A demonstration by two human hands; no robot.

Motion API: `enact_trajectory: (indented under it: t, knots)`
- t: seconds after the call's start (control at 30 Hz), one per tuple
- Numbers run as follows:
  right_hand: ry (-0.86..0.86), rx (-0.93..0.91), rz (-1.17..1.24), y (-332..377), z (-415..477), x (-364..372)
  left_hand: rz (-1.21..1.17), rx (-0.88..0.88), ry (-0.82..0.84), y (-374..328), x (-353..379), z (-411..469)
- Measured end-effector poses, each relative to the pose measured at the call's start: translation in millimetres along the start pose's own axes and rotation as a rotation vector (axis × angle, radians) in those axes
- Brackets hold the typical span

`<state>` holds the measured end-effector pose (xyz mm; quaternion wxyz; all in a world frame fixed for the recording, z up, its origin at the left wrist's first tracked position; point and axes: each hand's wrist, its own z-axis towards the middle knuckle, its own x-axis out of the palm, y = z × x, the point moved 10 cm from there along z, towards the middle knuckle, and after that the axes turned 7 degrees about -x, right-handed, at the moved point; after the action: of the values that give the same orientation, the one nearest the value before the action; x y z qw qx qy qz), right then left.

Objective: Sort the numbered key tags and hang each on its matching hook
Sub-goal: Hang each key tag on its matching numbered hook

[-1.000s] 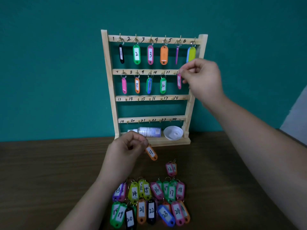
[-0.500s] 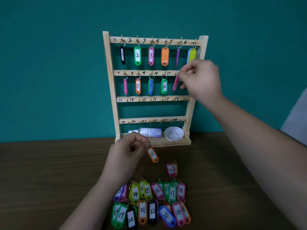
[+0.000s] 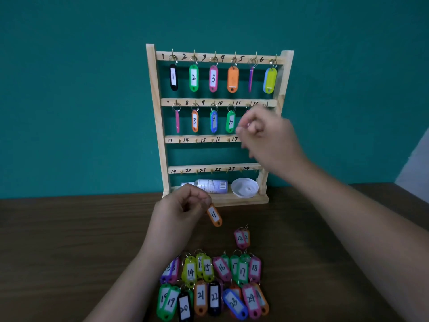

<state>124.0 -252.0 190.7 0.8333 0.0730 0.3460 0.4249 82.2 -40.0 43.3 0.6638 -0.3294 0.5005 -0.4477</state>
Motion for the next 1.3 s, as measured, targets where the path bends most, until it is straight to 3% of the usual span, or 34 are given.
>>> enact_trajectory:
  t: [0.13,0.2,0.47,0.8,1.1,1.3]
  knots:
    - [0.420,0.003,0.120,4,-41,66,-0.049,0.007,-0.038,-2,-4,0]
    - [0.544,-0.024,0.157,7,-59,86,-0.086,0.002,-0.056,-3,-7,0]
    - [0.618,0.072,0.333,3,-87,107,-0.221,-0.009,-0.092,-9,-13,-4]
    - [0.484,0.111,0.392,-2,-72,98,-0.284,-0.034,-0.097,0,-16,-1]
    - [-0.027,0.224,0.257,-33,11,-2,-0.228,-0.071,-0.061,3,-7,-1]
    - [-0.153,0.354,0.300,-53,28,-21,-0.133,-0.054,-0.034,5,-1,-1]
